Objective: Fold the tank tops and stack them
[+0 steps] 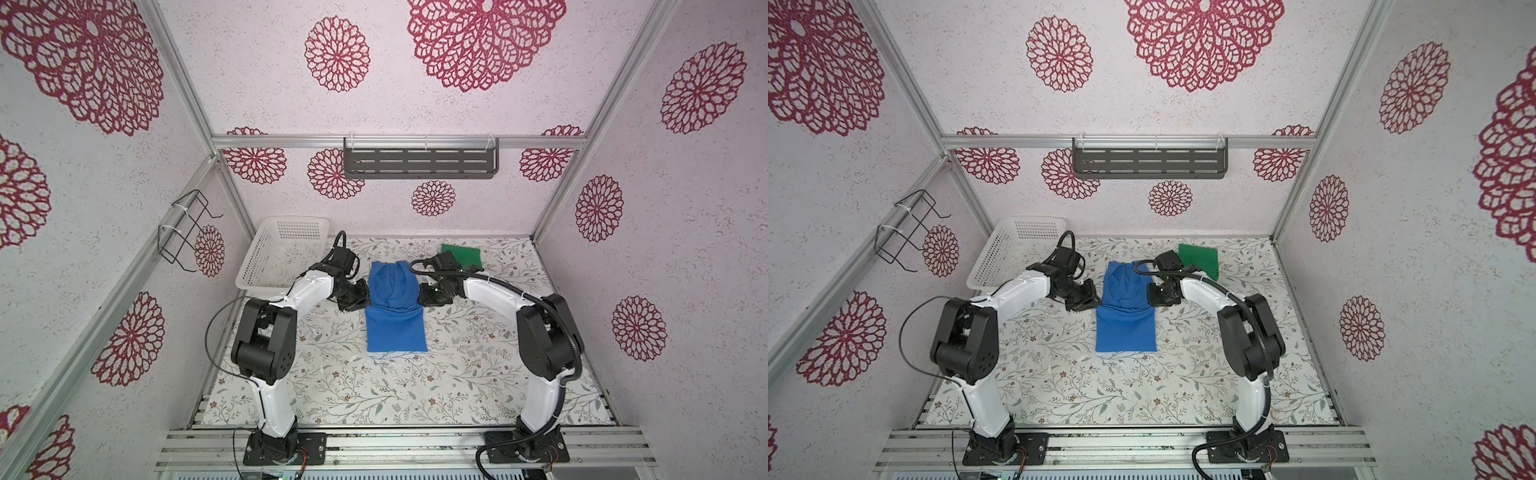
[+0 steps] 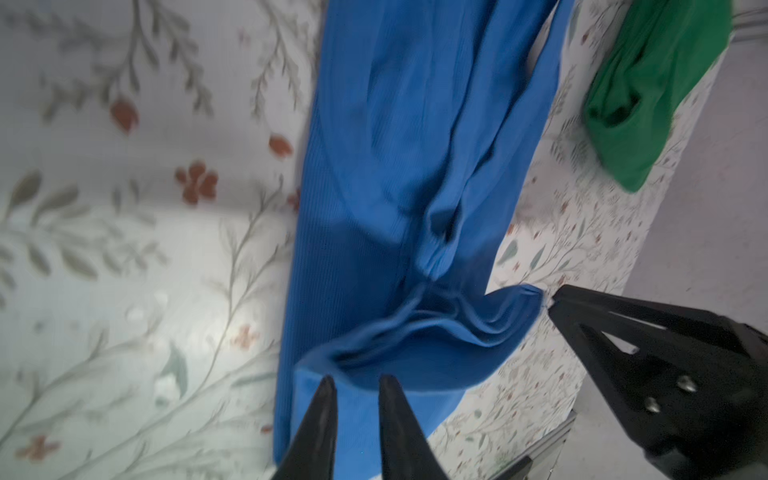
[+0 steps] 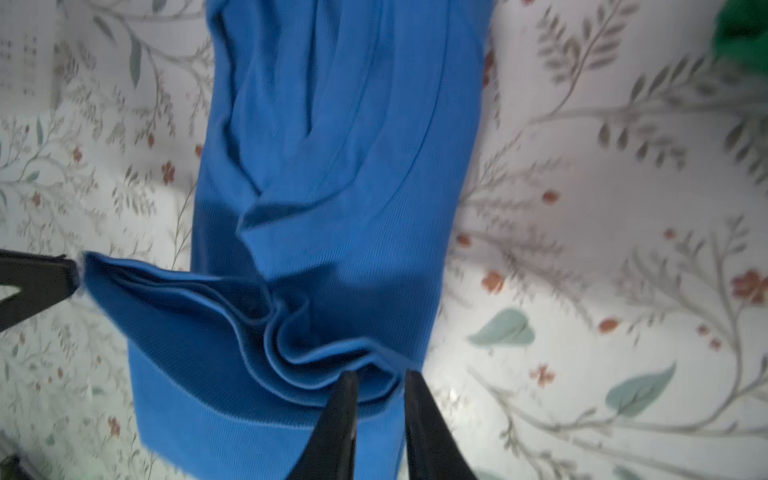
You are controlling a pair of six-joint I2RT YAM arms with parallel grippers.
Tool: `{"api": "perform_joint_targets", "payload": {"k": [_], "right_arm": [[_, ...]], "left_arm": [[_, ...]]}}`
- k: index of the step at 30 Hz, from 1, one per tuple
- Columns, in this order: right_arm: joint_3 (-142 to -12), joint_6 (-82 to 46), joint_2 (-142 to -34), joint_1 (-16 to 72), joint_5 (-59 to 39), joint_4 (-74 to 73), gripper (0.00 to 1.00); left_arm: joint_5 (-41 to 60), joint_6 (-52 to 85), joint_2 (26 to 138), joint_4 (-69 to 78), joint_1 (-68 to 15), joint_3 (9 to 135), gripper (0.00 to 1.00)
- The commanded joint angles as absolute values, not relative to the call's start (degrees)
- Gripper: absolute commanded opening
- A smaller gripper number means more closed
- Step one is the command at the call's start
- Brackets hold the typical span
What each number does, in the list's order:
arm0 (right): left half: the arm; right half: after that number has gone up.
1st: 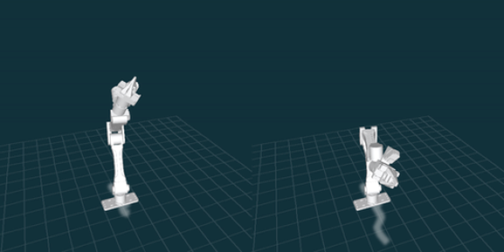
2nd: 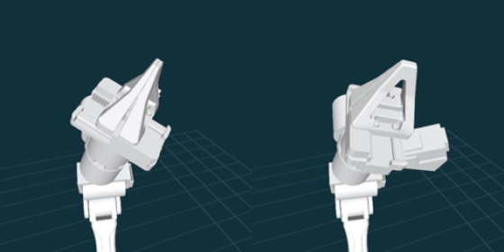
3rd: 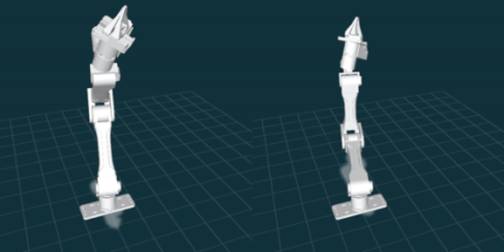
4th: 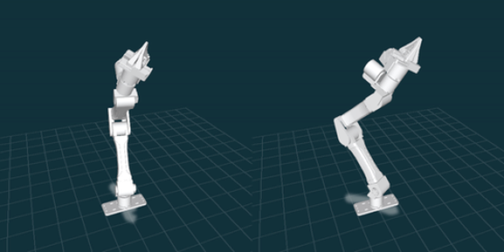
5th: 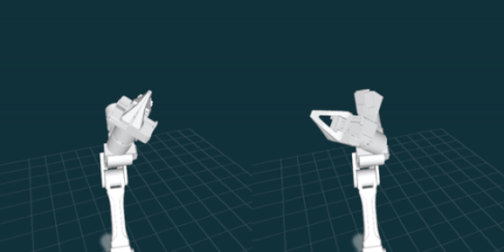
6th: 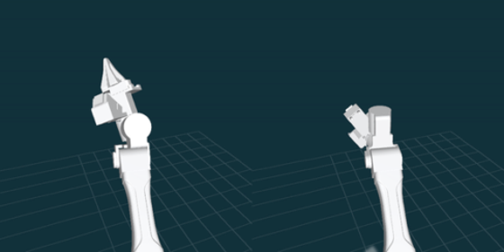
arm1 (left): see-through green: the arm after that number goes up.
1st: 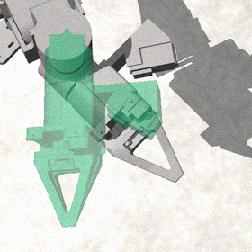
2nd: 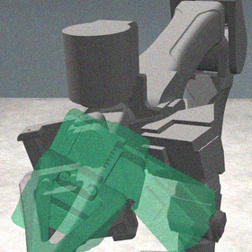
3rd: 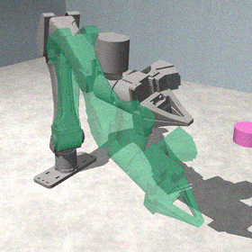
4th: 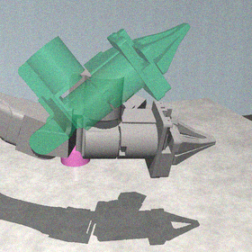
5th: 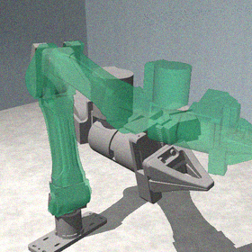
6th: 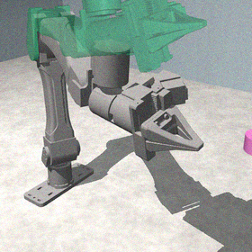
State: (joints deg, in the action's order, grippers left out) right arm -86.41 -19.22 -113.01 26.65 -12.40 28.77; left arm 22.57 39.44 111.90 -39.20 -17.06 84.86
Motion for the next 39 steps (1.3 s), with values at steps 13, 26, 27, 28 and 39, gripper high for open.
{"api": "perform_joint_targets", "payload": {"k": [13, 26, 27, 28, 39], "right_arm": [[-68.36, -26.24, -94.98, 31.01, -15.60, 20.02, 0.42], [-52.01, -36.15, -96.19, 39.46, -6.96, 10.06, 0.30], [-50.89, -36.74, -95.80, 40.29, -6.07, 10.19, 0.30], [-49.64, -37.62, -95.14, 41.23, -5.54, 10.03, 0.30], [-35.96, -55.45, -80.40, 57.97, -3.49, 12.47, 0.29]], "left_arm": [[20.65, 49.73, 88.98, -25.15, -19.67, 59.11, 0.45], [17.84, 54.64, 96.41, -21.77, -33.31, 55.62, 0.35], [18.10, 54.87, 96.98, -21.61, -33.80, 54.41, 0.35], [18.36, 55.29, 97.05, -21.10, -34.42, 52.88, 0.35], [19.07, 65.93, 80.89, -22.95, -43.84, 36.84, 0.34]]}}
